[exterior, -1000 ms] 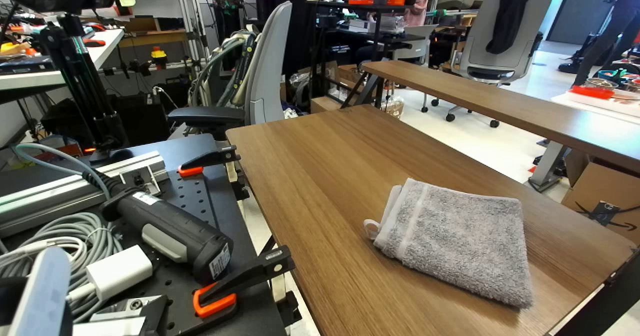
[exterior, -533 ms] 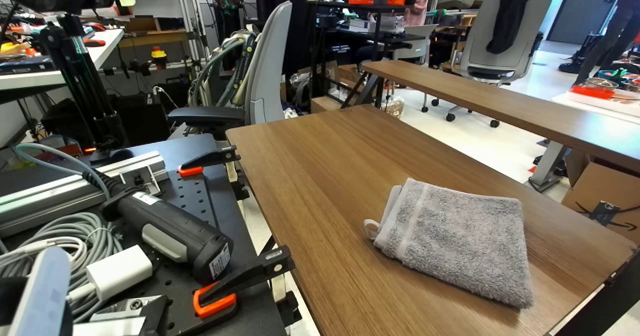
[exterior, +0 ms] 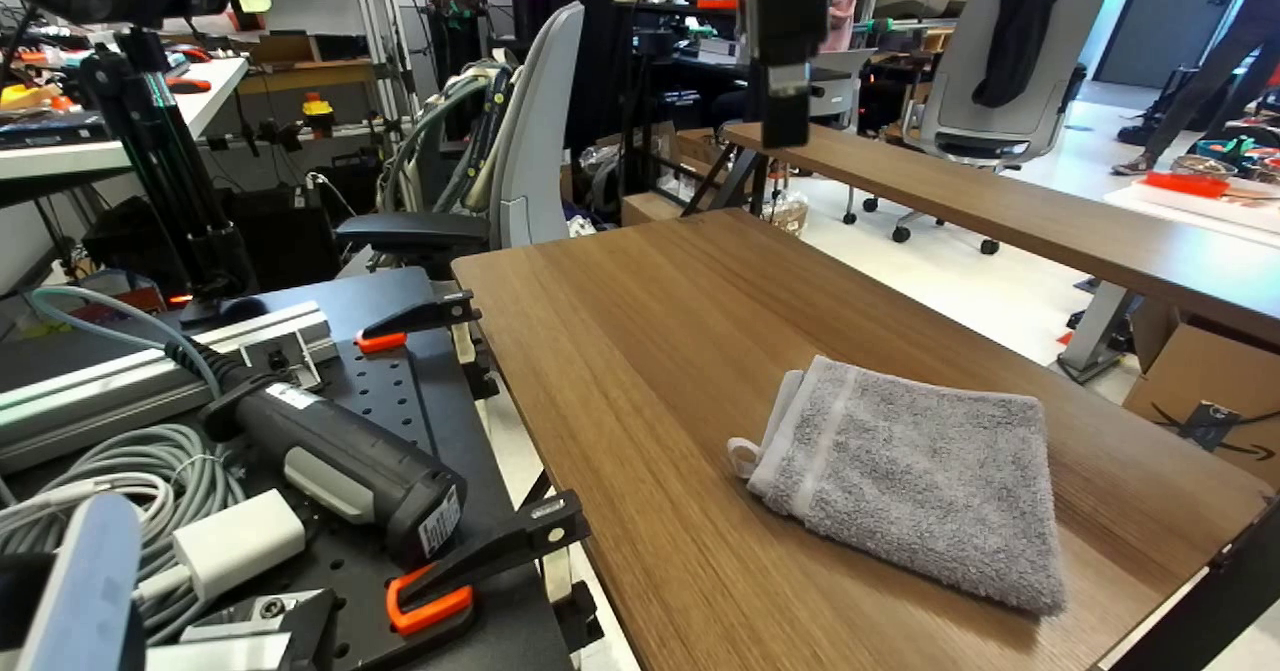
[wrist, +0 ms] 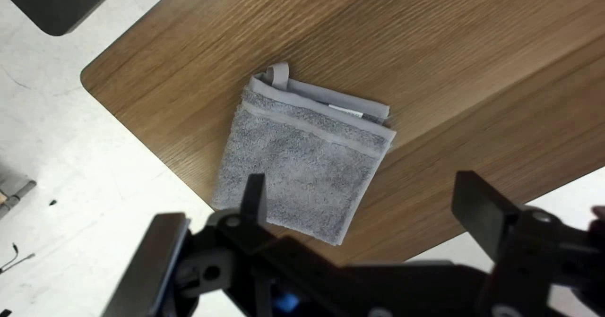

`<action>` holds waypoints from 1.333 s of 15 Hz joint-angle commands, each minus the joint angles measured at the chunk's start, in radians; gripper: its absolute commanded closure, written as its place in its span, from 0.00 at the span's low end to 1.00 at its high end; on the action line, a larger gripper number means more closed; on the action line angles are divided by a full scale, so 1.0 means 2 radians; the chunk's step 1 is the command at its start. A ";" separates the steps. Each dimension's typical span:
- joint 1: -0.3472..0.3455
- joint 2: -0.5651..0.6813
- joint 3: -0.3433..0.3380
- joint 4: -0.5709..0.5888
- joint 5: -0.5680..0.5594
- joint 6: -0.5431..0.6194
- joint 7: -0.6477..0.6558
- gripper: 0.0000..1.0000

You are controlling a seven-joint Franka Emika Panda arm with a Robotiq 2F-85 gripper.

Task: Move the grey towel to the left

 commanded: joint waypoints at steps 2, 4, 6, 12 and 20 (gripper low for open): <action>0.018 0.125 -0.048 0.113 -0.010 0.002 0.042 0.00; 0.022 0.163 -0.069 0.146 0.003 0.008 0.037 0.00; 0.026 0.197 -0.089 0.174 0.005 0.013 0.040 0.00; 0.030 0.280 -0.124 0.212 0.033 0.031 0.041 0.00; 0.043 0.337 -0.125 0.217 0.084 0.046 0.034 0.00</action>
